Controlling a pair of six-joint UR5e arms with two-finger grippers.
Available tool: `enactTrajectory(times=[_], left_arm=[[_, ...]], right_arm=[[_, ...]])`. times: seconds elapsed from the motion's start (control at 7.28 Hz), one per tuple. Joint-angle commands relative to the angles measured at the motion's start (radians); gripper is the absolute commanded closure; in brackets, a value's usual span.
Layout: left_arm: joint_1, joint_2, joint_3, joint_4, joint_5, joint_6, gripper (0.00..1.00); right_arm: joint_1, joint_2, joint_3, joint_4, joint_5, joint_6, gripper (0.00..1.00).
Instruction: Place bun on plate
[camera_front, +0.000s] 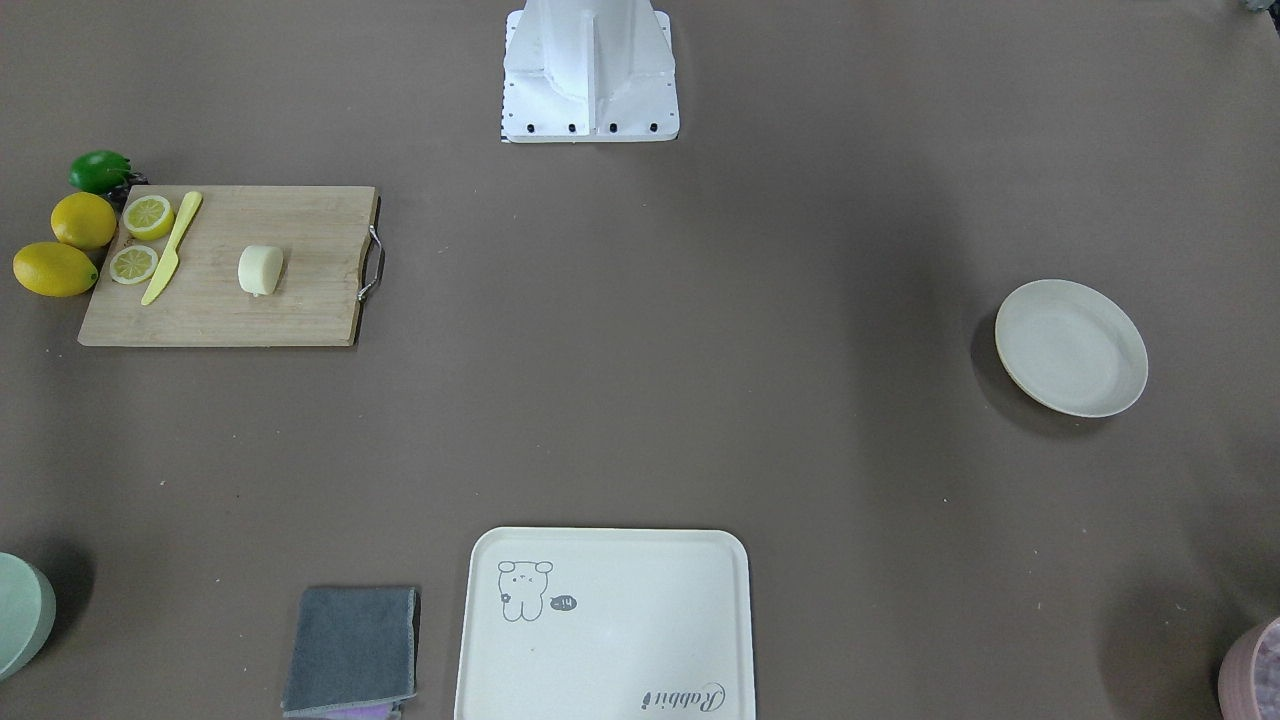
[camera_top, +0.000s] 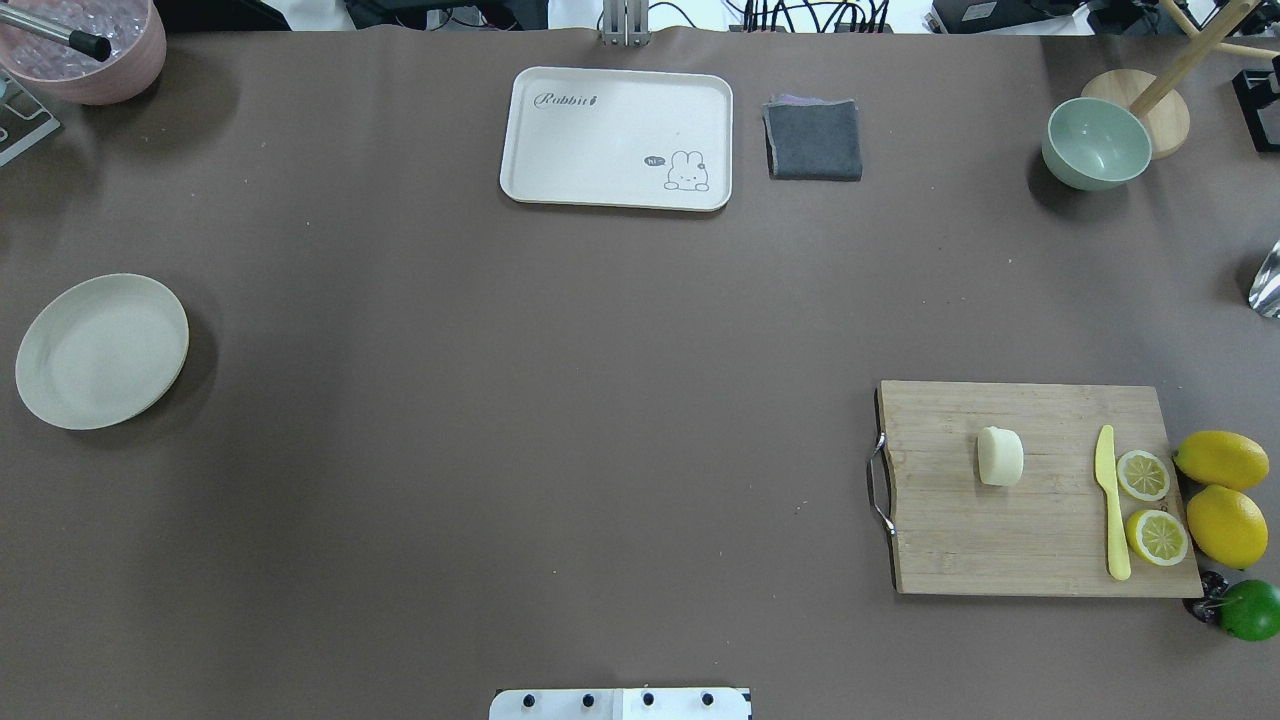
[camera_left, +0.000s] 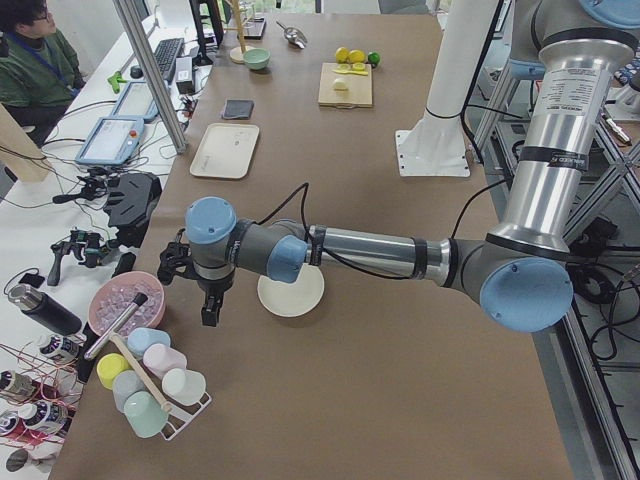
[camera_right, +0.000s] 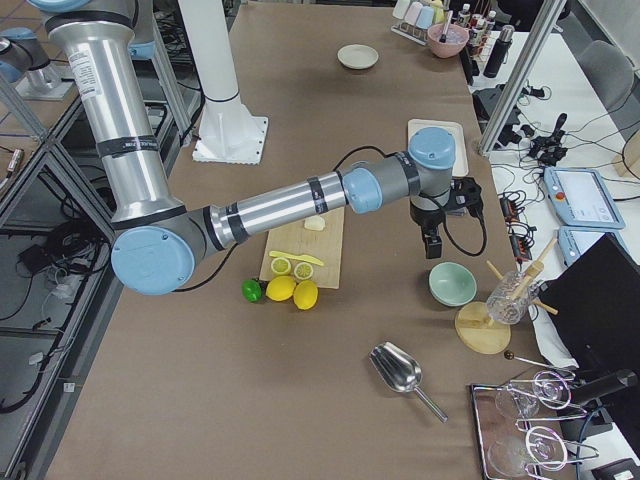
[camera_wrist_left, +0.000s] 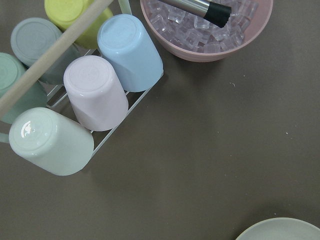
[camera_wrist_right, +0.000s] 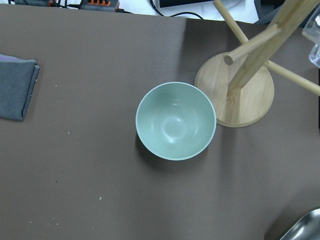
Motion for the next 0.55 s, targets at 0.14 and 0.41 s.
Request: enactTrajectory(times=[0.14,0.41], left_arm=[[0.137,0.006,0.007,-0.069,0.004,0.001,0.02],[0.197,0.023,0.042,-0.106,0.004,0.003,0.03]], right_arm=[[-0.018,0.014,0.032,-0.001,-0.003,0.006,0.0],[-0.018,0.012,0.035,0.001,-0.002,0.006,0.0]])
